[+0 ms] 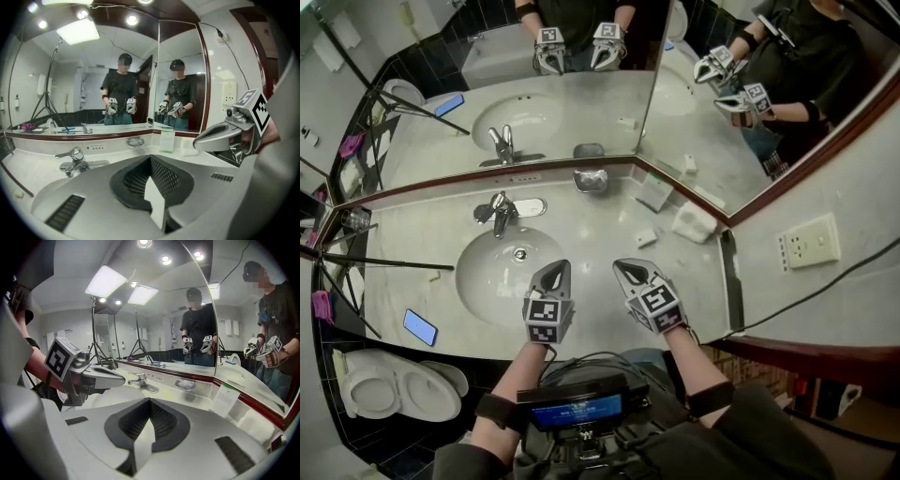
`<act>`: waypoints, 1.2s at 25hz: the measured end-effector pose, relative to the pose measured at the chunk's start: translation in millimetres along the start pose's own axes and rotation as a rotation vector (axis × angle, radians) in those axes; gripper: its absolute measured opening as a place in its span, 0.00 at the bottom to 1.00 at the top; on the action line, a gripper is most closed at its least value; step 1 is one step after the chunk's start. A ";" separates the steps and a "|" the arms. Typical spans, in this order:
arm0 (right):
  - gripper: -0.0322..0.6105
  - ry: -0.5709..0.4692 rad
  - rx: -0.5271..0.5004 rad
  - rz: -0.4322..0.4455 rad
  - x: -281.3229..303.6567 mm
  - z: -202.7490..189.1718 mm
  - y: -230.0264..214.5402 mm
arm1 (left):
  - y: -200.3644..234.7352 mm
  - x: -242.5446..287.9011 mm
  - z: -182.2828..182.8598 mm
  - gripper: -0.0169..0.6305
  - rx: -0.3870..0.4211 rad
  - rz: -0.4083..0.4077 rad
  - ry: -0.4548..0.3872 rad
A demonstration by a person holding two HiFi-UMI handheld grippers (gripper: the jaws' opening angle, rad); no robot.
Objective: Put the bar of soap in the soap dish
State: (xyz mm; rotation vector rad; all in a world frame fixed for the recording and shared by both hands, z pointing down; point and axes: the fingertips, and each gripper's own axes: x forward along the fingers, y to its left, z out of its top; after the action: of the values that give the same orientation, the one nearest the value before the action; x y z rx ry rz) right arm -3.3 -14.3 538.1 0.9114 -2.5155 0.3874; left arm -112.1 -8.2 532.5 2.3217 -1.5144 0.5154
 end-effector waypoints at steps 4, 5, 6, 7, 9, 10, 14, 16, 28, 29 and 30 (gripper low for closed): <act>0.08 -0.008 0.017 0.005 2.2 -3.0 1.8 | 3.0 -3.9 -2.8 0.03 -0.031 0.013 -0.008; 0.08 -0.008 0.019 0.002 2.9 -4.7 0.7 | 3.4 -4.4 -3.7 0.03 -0.034 0.014 -0.010; 0.08 -0.007 0.022 -0.005 3.9 -7.2 -1.6 | 3.6 -4.6 -4.8 0.03 -0.035 0.015 -0.009; 0.08 -0.003 0.026 -0.015 4.8 -9.7 -4.6 | 3.8 -4.5 -5.9 0.03 -0.035 0.016 -0.008; 0.08 0.012 0.037 -0.048 6.7 -15.9 -13.5 | 4.2 -3.6 -7.4 0.03 -0.036 0.018 -0.003; 0.08 0.026 0.040 -0.072 7.8 -20.5 -19.9 | 4.5 -2.9 -7.8 0.03 -0.037 0.019 -0.001; 0.30 0.117 0.050 -0.164 16.1 -49.9 -53.9 | 4.5 3.1 -9.7 0.03 -0.043 0.021 0.010; 0.38 0.167 0.057 -0.207 20.6 -67.3 -74.7 | 3.1 6.5 -12.2 0.03 -0.044 0.018 0.020; 0.71 0.444 0.138 -0.335 63.1 -133.5 -162.8 | 7.1 29.4 -22.2 0.03 -0.045 0.005 0.077; 0.73 0.454 0.140 -0.340 67.0 -137.0 -167.6 | 8.6 30.6 -22.9 0.03 -0.046 0.007 0.081; 0.73 0.462 0.141 -0.342 71.0 -140.0 -171.6 | 10.3 31.6 -23.9 0.03 -0.047 0.009 0.085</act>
State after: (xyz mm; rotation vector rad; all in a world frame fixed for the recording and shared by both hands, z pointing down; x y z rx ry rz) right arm 103.2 -124.5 713.0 1.1332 -1.8938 0.5908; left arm -112.7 -26.8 569.0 2.2288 -1.4829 0.5676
